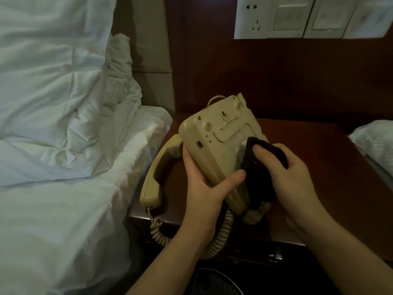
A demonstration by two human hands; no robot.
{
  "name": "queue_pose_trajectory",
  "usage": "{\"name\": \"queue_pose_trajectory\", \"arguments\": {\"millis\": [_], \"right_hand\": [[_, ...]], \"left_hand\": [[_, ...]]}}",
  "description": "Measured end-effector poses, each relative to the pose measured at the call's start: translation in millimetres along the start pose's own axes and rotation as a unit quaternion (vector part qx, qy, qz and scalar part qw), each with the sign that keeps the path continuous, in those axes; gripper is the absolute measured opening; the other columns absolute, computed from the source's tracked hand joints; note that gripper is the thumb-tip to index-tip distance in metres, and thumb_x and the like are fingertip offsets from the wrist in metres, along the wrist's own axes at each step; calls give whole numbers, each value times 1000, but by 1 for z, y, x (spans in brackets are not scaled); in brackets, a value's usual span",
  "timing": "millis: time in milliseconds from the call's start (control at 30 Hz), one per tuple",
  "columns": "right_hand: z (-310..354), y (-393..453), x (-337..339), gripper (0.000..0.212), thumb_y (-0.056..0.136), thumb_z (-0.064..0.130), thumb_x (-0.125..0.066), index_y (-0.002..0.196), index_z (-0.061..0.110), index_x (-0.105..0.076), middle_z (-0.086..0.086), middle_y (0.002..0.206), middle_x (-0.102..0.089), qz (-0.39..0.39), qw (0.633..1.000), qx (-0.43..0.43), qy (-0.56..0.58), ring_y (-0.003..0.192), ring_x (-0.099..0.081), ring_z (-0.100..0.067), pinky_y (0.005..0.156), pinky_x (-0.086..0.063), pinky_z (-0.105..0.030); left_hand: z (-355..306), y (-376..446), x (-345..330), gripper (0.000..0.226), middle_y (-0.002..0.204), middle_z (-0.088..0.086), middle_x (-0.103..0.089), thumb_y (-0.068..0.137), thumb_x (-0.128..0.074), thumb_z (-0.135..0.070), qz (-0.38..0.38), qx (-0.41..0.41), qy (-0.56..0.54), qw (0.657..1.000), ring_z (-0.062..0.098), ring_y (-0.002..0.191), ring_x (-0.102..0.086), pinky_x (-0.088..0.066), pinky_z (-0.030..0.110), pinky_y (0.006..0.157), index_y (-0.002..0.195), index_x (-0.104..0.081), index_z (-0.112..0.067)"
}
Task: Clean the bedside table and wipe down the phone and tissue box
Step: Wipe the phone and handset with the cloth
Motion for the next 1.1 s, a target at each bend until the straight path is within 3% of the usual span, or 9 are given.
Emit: {"name": "queue_pose_trajectory", "arguments": {"millis": [100, 200, 333, 433, 633, 733, 867, 967, 1100], "right_hand": [[0, 2, 19, 7, 88, 31, -71, 89, 25, -69, 11, 84, -71, 1, 994, 34, -108, 78, -70, -7, 61, -56, -27], [-3, 3, 30, 12, 83, 43, -71, 93, 39, -66, 13, 99, -65, 11, 967, 64, -247, 90, -64, -4, 77, -56, -34], [-8, 8, 36, 48, 81, 54, -69, 124, 47, -48, 23, 128, -43, 0, 945, 68, -318, 108, -50, -1, 90, -47, -31], [-13, 22, 40, 72, 81, 55, -70, 144, 38, -40, 19, 125, -47, 39, 964, -32, -261, 102, -52, -4, 78, -46, -21], [-23, 28, 35, 67, 79, 58, -71, 138, 34, -51, 11, 125, -57, 46, 962, -39, -268, 108, -58, -12, 87, -54, -33], [-17, 29, 42, 56, 80, 50, -73, 131, 33, -58, 11, 115, -63, 31, 977, -54, -204, 101, -63, -11, 82, -56, -32], [-8, 27, 51, 36, 84, 39, -71, 119, 32, -64, 8, 108, -68, 24, 986, -50, -157, 93, -65, -9, 67, -51, -22], [-10, 20, 53, 29, 84, 36, -72, 112, 31, -67, 5, 104, -70, 30, 988, -54, -140, 91, -68, -12, 65, -52, -22], [-12, 8, 53, 30, 80, 40, -74, 108, 31, -72, 7, 97, -74, 18, 989, -41, -142, 91, -71, -14, 75, -58, -33]], "left_hand": [[5, 4, 4, 96, 140, -10, -60, 77, -80, -9, -16, 11, -2, 1000, 12, 129, -60, -52, 43, 104, 146, -29, -50], [6, 9, 6, 86, 136, -10, -64, 78, -79, -7, -15, 18, -3, 1000, 13, 126, -62, -53, 44, 103, 136, -37, -54], [8, 12, 8, 94, 138, -7, -63, 76, -80, -8, -26, 31, -6, 999, 15, 126, -62, -53, 46, 103, 147, -32, -46], [12, 10, 9, 99, 138, -7, -63, 78, -82, -6, -35, 35, -11, 999, 15, 126, -62, -54, 45, 101, 151, -29, -46], [29, 2, 13, 99, 131, -12, -67, 68, -87, -17, -58, 81, -10, 995, 11, 120, -66, -59, 33, 90, 147, -33, -41], [22, 0, 3, 120, 131, -18, -63, 60, -99, -20, 30, 70, 83, 994, 1, 120, -62, -56, 22, 90, 149, -22, -41], [5, -3, -15, 118, 124, -37, -54, 61, -90, -25, 106, 32, 166, 980, -15, 117, -54, -47, 5, 87, 150, -13, -36], [-2, -6, -15, 109, 124, -37, -56, 68, -90, -26, 84, -6, 148, 985, -9, 120, -57, -49, 9, 88, 148, -18, -40], [-10, 0, -3, 88, 135, -18, -62, 78, -79, -39, 26, 8, 56, 998, 8, 124, -62, -56, 25, 92, 151, -31, -44]]}}
Point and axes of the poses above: each hand's wrist, its own y-axis towards the middle knuckle, its own x-axis out of the back of the hand, z = x × y, the point moved 5 cm from there along y, towards the middle knuckle
